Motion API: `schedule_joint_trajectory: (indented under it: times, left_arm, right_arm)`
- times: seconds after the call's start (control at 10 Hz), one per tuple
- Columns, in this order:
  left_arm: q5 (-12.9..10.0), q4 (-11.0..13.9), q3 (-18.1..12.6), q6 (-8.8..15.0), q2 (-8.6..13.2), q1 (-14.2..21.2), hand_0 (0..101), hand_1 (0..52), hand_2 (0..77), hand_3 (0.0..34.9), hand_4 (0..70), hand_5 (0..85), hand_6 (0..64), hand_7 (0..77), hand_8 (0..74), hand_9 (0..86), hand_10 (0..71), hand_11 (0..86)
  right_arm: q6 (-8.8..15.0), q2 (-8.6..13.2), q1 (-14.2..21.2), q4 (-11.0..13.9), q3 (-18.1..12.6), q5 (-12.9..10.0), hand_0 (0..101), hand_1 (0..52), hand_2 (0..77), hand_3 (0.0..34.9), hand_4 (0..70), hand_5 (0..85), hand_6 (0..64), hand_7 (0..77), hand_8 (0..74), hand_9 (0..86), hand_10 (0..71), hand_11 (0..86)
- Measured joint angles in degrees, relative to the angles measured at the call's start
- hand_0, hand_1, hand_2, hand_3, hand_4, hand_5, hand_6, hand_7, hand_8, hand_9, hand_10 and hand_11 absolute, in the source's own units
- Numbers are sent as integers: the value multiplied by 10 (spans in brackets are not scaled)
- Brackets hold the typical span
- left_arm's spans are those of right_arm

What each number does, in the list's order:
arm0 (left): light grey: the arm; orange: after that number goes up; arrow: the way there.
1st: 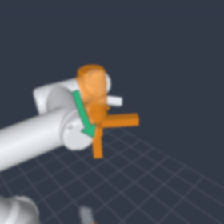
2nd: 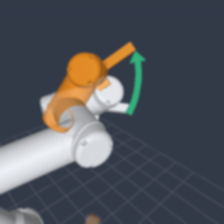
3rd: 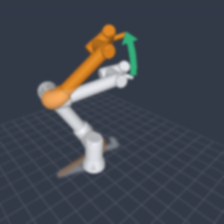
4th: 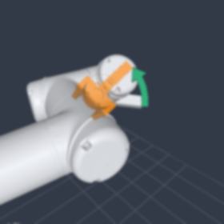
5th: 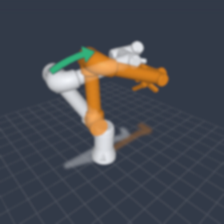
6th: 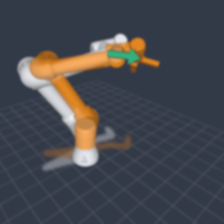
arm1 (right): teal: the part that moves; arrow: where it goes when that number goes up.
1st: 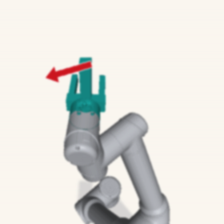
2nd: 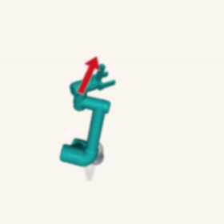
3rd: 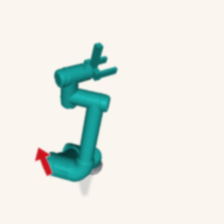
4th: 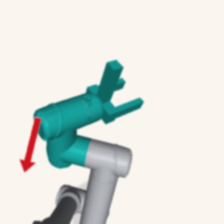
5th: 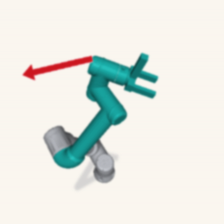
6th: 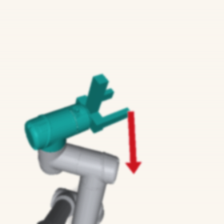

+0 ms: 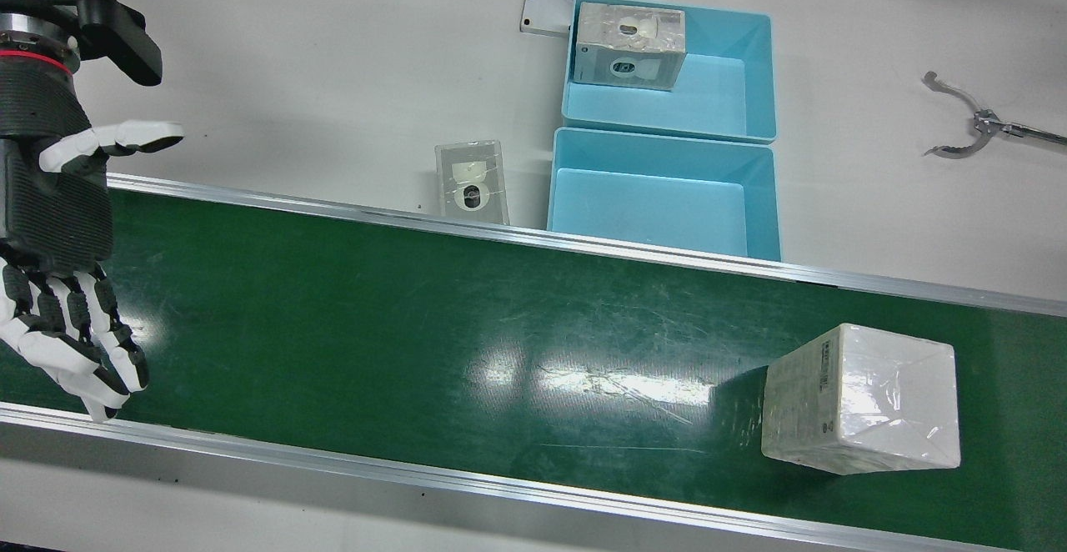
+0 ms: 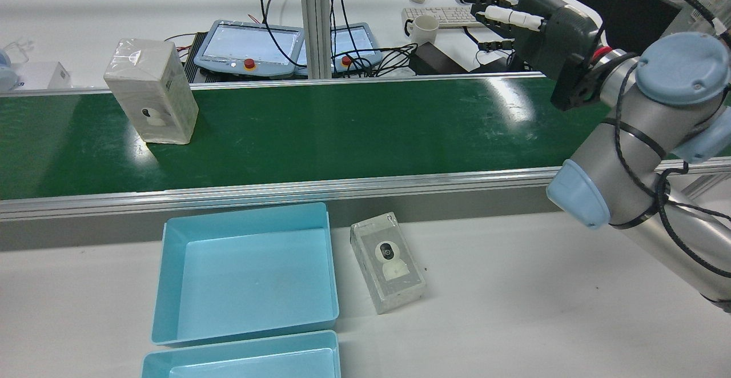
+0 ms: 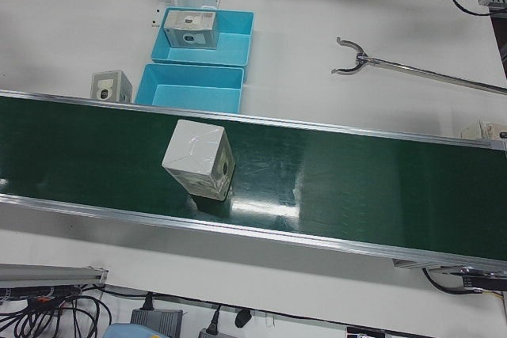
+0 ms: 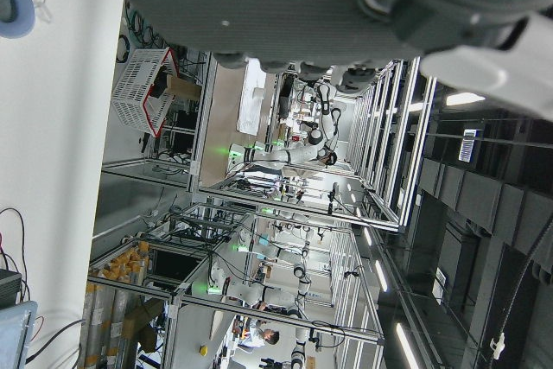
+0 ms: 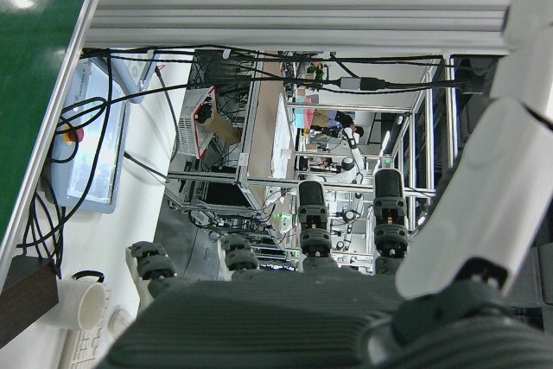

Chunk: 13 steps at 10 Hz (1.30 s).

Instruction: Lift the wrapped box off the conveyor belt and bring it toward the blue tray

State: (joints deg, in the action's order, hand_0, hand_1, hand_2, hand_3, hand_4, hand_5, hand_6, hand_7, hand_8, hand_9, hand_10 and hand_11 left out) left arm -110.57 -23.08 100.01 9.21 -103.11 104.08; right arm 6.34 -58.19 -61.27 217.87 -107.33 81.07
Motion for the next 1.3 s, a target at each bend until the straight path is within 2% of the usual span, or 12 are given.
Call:
schedule_joint_trajectory:
  times: [0.3, 0.7, 1.0, 1.1, 1.2, 1.3]
  left_arm:
    - [0, 0, 0, 0, 0, 0, 0, 0, 5, 0, 0, 5, 0, 5, 0, 0, 0, 0]
    - [0, 0, 0, 0, 0, 0, 0, 0, 11, 0, 0, 5, 0, 5, 0, 5, 0, 0]
    - [0, 0, 0, 0, 0, 0, 0, 0, 5, 0, 0, 5, 0, 5, 0, 5, 0, 0]
    - [0, 0, 0, 0, 0, 0, 0, 0, 5, 0, 0, 5, 0, 5, 0, 5, 0, 0]
    - [0, 0, 0, 0, 0, 0, 0, 0, 11, 0, 0, 5, 0, 5, 5, 5, 5, 0]
    - [0, 0, 0, 0, 0, 0, 0, 0, 11, 0, 0, 5, 0, 5, 5, 5, 5, 0]
  right_arm:
    - [13, 5, 13, -22, -1, -5, 387, 76, 131, 302, 120, 191, 0, 207, 22, 71, 44, 60]
    - [31, 1, 16, -24, -17, -9, 387, 76, 131, 300, 120, 180, 0, 185, 5, 71, 38, 54]
    - [63, -1, 14, -23, -30, -9, 395, 71, 125, 298, 109, 169, 0, 185, 5, 60, 33, 49]
    - [77, -3, 15, -23, -31, -8, 396, 87, 120, 299, 120, 169, 0, 185, 5, 60, 33, 49]
    - [90, -3, 20, -23, -31, -8, 397, 87, 131, 299, 93, 169, 0, 185, 5, 60, 33, 49]
    - [100, 0, 29, -23, -29, -9, 400, 87, 131, 298, 109, 169, 0, 185, 11, 60, 33, 49]
